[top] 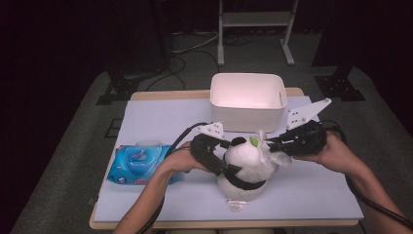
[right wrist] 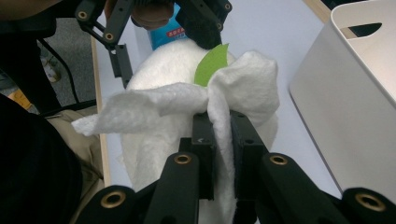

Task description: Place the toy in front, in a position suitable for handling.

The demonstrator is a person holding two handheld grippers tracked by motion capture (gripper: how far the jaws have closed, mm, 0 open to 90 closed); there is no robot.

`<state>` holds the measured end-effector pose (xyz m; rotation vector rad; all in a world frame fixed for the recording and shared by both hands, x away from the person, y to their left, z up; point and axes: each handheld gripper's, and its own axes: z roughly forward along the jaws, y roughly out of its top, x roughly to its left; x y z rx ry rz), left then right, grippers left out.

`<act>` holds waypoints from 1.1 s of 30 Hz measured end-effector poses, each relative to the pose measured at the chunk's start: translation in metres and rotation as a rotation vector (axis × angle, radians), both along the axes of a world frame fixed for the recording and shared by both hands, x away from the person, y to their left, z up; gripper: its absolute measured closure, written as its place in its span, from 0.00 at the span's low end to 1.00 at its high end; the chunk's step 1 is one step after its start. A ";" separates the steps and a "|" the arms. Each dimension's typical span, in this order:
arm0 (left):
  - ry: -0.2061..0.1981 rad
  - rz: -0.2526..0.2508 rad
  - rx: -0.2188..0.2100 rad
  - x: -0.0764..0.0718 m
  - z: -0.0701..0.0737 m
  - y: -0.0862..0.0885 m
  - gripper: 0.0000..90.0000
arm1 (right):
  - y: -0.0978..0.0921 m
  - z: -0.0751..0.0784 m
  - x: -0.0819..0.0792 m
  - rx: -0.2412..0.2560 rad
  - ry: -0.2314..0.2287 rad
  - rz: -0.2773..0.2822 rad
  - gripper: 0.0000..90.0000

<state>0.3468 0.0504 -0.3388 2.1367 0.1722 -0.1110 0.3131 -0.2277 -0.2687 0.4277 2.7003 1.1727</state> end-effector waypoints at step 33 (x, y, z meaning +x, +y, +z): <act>-0.073 0.004 0.060 -0.007 0.026 -0.011 0.41 | 0.007 0.021 -0.002 0.074 -0.060 0.001 0.91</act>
